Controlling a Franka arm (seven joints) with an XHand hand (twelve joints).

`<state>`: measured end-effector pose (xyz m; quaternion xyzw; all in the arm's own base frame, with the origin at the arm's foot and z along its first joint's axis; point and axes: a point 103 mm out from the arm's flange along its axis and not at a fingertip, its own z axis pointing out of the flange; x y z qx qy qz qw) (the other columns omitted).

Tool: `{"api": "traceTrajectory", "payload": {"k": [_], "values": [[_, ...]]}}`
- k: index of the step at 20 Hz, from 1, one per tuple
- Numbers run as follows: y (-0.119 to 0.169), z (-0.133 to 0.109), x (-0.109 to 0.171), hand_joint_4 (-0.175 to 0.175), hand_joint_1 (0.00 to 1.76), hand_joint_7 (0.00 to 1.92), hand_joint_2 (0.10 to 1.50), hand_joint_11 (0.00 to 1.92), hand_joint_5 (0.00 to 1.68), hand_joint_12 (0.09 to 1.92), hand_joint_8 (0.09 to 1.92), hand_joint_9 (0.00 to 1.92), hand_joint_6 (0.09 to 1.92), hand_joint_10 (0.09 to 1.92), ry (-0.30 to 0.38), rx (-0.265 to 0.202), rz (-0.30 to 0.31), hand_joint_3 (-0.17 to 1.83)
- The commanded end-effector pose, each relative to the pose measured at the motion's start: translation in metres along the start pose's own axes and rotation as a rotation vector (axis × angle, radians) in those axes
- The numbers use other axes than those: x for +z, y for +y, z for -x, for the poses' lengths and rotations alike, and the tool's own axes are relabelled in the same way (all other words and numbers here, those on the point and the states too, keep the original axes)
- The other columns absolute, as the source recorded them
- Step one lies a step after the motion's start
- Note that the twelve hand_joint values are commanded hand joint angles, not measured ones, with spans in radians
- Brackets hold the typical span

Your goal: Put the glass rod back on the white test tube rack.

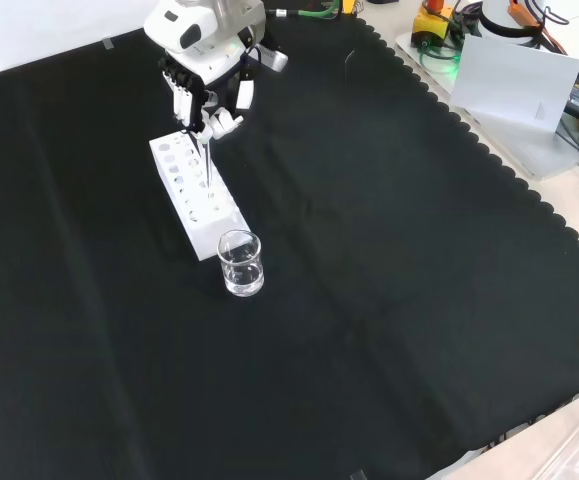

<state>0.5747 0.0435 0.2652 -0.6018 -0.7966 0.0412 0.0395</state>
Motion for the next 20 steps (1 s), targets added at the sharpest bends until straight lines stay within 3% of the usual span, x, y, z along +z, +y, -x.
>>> {"api": "traceTrajectory", "payload": {"k": [1,6,11,20], "values": [[0.0004,0.0013,0.0022,-0.175,1.32,1.22,0.60,1.76,1.15,0.75,1.13,1.76,0.72,0.71,0.002,0.000,-0.005,0.86],[0.0053,0.0038,0.0093,-0.175,1.32,1.23,0.59,1.76,1.16,0.76,1.11,1.77,0.72,0.71,-0.002,0.004,-0.035,0.87],[0.0063,0.0072,0.0097,-0.175,1.33,1.31,0.56,1.79,1.20,0.75,0.96,1.80,0.66,0.66,-0.010,0.012,-0.052,0.87],[0.0066,0.0072,0.0101,-0.175,1.33,1.38,0.62,1.87,1.20,0.81,0.71,1.85,0.62,0.63,-0.047,0.015,-0.073,0.72]]}}
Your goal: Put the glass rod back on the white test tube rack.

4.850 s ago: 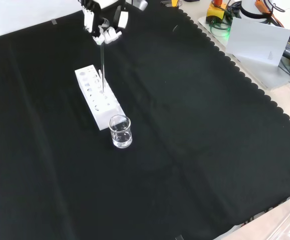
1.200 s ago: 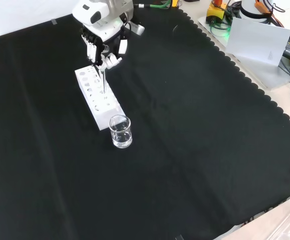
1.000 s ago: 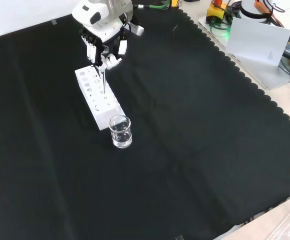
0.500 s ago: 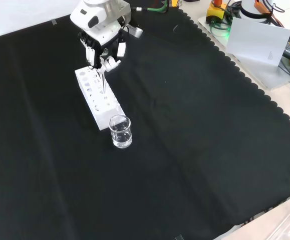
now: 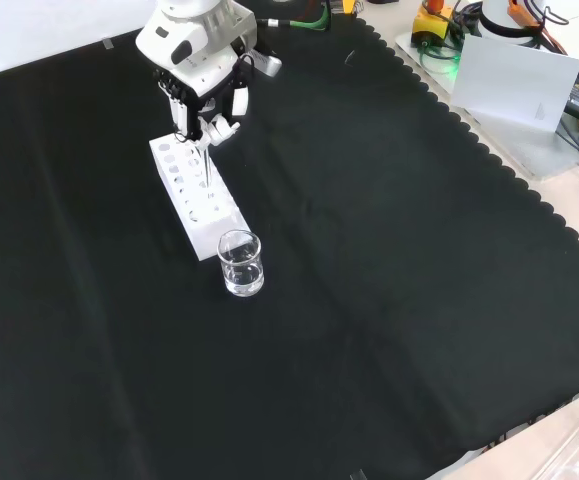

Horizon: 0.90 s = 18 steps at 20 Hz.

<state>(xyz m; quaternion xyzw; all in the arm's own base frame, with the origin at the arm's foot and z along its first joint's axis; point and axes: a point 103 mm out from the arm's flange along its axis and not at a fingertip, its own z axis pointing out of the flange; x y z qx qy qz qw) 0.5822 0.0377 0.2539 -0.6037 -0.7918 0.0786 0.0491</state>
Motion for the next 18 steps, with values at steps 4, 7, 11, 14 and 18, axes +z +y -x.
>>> {"api": "traceTrajectory", "payload": {"k": [4,7,11,14,18], "values": [[-0.0003,-0.0004,-0.0017,-0.175,1.36,1.41,0.62,1.92,1.11,0.98,0.53,1.89,0.73,0.66,-0.017,0.004,-0.009,0.67],[-0.0006,0.0007,-0.0031,-0.175,1.39,1.30,0.50,1.92,0.97,1.11,0.54,1.91,0.82,0.70,-0.006,0.004,-0.008,0.75],[-0.0003,0.0023,-0.0021,-0.175,1.38,1.13,0.42,1.92,0.87,1.19,0.67,1.92,0.88,0.70,-0.005,0.005,-0.020,0.83],[-0.0001,0.0037,-0.0013,-0.175,1.38,1.09,0.41,1.92,0.85,1.21,0.69,1.92,0.88,0.70,-0.004,0.006,-0.025,0.83],[-0.0012,0.0056,-0.0019,-0.175,1.38,1.08,0.41,1.92,0.84,1.24,0.69,1.92,0.88,0.70,0.000,0.009,-0.026,0.83]]}}
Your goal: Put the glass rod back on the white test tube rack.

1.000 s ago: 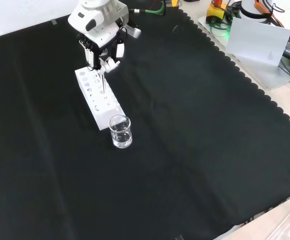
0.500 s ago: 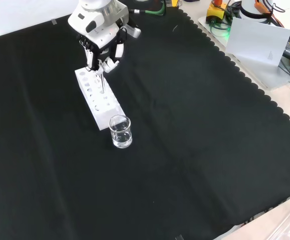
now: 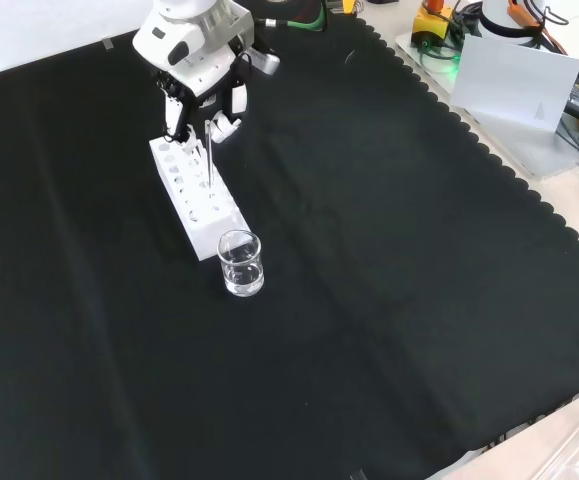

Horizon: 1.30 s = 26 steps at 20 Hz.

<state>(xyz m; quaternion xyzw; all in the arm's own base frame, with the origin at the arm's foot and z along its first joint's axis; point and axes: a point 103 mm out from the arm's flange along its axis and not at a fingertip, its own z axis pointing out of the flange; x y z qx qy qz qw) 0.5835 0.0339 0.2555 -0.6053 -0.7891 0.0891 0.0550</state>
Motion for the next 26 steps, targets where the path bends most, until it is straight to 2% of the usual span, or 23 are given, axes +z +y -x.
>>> {"api": "traceTrajectory", "payload": {"k": [1,14,15,26], "values": [[-0.002,0.002,-0.001,-0.175,1.38,1.08,0.41,1.92,0.84,1.24,0.69,1.92,0.88,0.71,0.002,0.004,-0.001,0.83],[-0.013,0.010,-0.021,-0.175,1.37,1.07,0.41,1.92,0.84,1.27,0.69,1.92,0.86,0.72,0.024,0.032,-0.013,0.82],[-0.017,0.013,-0.021,-0.175,1.37,1.07,0.41,1.92,0.84,1.27,0.69,1.92,0.86,0.72,0.026,0.024,-0.011,0.82],[-0.041,0.023,-0.045,-0.175,1.38,1.07,0.41,1.92,0.85,1.28,0.69,1.92,0.85,0.72,0.010,0.056,-0.007,0.81]]}}
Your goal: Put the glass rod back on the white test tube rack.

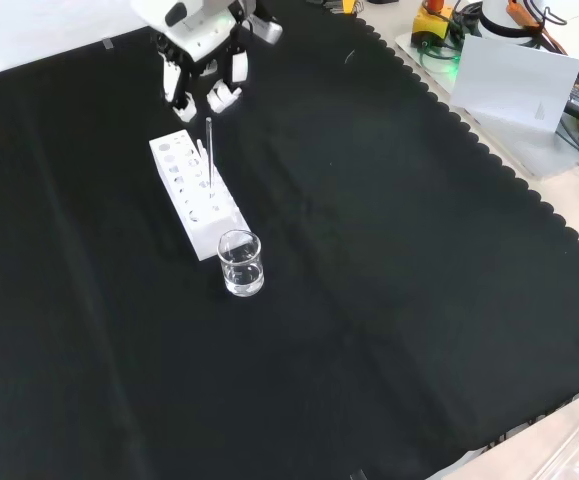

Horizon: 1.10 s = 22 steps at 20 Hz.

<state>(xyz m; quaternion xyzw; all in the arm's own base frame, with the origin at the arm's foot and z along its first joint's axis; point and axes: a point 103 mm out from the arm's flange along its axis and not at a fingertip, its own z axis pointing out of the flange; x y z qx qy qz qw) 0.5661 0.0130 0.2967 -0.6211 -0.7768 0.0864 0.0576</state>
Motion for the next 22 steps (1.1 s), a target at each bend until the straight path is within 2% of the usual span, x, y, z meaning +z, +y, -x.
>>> {"api": "traceTrajectory", "payload": {"k": [1,10,22], "values": [[-0.012,0.008,-0.013,-0.175,1.39,1.07,0.41,1.92,0.85,1.28,0.69,1.92,0.85,0.72,-0.001,0.021,-0.006,0.81],[-0.025,0.013,-0.032,-0.175,1.39,1.07,0.42,1.92,0.87,1.29,0.69,1.92,0.85,0.73,0.012,0.023,0.027,0.81],[-0.034,0.009,-0.035,-0.175,1.39,1.08,0.42,1.92,0.88,1.29,0.69,1.92,0.84,0.73,0.007,0.002,0.035,0.81]]}}
